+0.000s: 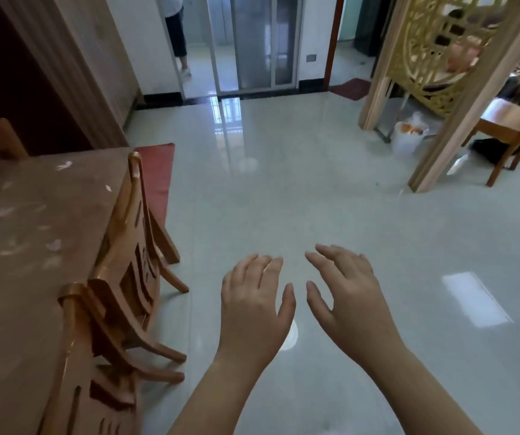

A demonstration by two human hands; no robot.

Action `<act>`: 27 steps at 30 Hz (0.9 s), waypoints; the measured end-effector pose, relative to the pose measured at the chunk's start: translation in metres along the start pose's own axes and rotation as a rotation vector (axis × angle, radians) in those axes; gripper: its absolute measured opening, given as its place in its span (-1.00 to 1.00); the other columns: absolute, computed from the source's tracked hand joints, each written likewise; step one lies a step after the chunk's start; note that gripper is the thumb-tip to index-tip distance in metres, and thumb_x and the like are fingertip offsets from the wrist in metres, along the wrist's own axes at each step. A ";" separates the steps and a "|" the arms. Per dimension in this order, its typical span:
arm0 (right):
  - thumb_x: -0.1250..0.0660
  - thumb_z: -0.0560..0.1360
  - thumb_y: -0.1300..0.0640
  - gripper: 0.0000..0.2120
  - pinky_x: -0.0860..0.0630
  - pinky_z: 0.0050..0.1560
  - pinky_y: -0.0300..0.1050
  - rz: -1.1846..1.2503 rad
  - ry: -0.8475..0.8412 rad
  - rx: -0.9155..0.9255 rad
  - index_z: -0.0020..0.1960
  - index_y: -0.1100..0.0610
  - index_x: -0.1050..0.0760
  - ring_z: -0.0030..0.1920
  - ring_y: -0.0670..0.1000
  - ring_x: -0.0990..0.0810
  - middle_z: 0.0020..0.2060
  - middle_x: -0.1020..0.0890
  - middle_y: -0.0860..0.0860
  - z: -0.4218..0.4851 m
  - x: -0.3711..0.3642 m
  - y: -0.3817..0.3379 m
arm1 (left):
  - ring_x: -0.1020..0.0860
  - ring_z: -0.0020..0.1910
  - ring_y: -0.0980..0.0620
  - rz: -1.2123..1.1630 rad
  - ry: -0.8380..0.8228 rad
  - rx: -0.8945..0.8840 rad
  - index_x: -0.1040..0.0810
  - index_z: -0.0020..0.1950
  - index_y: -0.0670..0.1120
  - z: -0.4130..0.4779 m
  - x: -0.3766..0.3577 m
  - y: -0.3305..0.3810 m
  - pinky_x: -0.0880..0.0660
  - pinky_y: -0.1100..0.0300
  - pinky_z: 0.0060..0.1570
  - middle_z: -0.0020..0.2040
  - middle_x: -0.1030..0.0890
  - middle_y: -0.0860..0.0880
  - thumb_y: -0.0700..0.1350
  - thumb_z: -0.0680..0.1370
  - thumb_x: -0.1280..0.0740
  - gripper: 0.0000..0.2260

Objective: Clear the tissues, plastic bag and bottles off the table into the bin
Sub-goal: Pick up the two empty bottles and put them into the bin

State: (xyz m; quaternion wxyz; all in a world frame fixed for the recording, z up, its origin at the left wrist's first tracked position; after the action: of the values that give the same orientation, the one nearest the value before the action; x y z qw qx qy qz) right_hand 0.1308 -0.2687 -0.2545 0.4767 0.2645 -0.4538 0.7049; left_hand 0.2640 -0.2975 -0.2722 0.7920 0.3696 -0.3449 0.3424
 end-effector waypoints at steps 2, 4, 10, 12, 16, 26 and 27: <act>-0.14 0.43 0.06 -0.64 -0.42 0.13 0.26 0.016 -0.004 0.015 0.13 0.20 -0.50 0.12 0.18 -0.53 0.07 -0.59 0.15 0.037 -0.015 0.021 | -0.54 0.12 -0.13 0.015 0.016 0.017 -0.54 0.15 -0.16 0.035 -0.022 -0.008 -0.44 -0.03 0.11 0.05 -0.62 -0.12 -0.01 0.49 -0.17 -0.66; -0.14 0.43 0.06 -0.64 -0.42 0.13 0.25 0.026 -0.006 0.031 0.13 0.19 -0.50 0.12 0.18 -0.53 0.06 -0.60 0.15 0.075 -0.029 0.046 | -0.53 0.12 -0.12 0.022 0.034 0.031 -0.53 0.15 -0.16 0.073 -0.043 -0.013 -0.43 -0.02 0.10 0.05 -0.62 -0.12 -0.01 0.49 -0.17 -0.66; -0.15 0.43 0.07 -0.65 -0.46 0.06 0.18 0.057 -0.001 0.131 0.11 0.21 -0.51 0.08 0.17 -0.53 0.04 -0.60 0.16 0.207 -0.055 0.108 | -0.53 0.11 -0.12 0.074 0.062 0.075 -0.52 0.15 -0.14 0.199 -0.092 -0.025 -0.45 -0.01 0.08 0.06 -0.61 -0.11 0.01 0.50 -0.16 -0.65; -0.15 0.43 0.07 -0.65 -0.48 0.05 0.16 0.072 -0.004 0.181 0.11 0.21 -0.51 0.07 0.15 -0.51 0.04 -0.60 0.16 0.249 -0.064 0.118 | -0.53 0.12 -0.13 0.096 0.094 0.115 -0.52 0.16 -0.15 0.233 -0.099 -0.035 -0.45 -0.02 0.09 0.07 -0.61 -0.12 0.00 0.50 -0.15 -0.65; -0.15 0.43 0.07 -0.65 -0.45 0.06 0.12 0.105 -0.036 0.260 0.12 0.21 -0.51 0.06 0.17 -0.54 0.04 -0.61 0.16 0.326 -0.095 0.123 | -0.54 0.13 -0.13 0.157 0.114 0.235 -0.52 0.17 -0.14 0.282 -0.108 -0.072 -0.44 -0.05 0.12 0.08 -0.61 -0.12 0.02 0.50 -0.14 -0.63; -0.16 0.42 0.07 -0.66 -0.47 0.06 0.17 0.182 -0.169 0.455 0.11 0.20 -0.50 0.07 0.16 -0.53 0.05 -0.60 0.15 0.482 -0.228 0.066 | -0.52 0.17 -0.14 0.209 0.184 0.446 -0.50 0.18 -0.13 0.383 -0.129 -0.229 -0.44 -0.11 0.11 0.11 -0.61 -0.10 0.06 0.54 -0.07 -0.61; -0.15 0.42 0.07 -0.65 -0.47 0.07 0.18 0.179 -0.179 0.469 0.11 0.20 -0.50 0.07 0.17 -0.53 0.05 -0.60 0.15 0.500 -0.241 0.057 | -0.51 0.17 -0.14 0.205 0.188 0.461 -0.50 0.18 -0.14 0.394 -0.129 -0.248 -0.44 -0.13 0.10 0.11 -0.61 -0.11 0.05 0.53 -0.08 -0.61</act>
State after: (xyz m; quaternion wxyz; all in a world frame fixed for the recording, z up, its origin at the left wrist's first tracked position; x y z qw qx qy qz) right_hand 0.1462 -0.8260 -0.2466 0.2962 0.3877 -0.3402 0.8039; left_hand 0.2784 -0.7805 -0.2693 0.6765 0.4699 -0.2186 0.5232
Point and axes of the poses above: each hand's wrist, its own z-axis towards the middle knuckle, its own x-axis out of the back of the hand, y = z × x, the point moved 3 cm from there along z, towards the middle knuckle
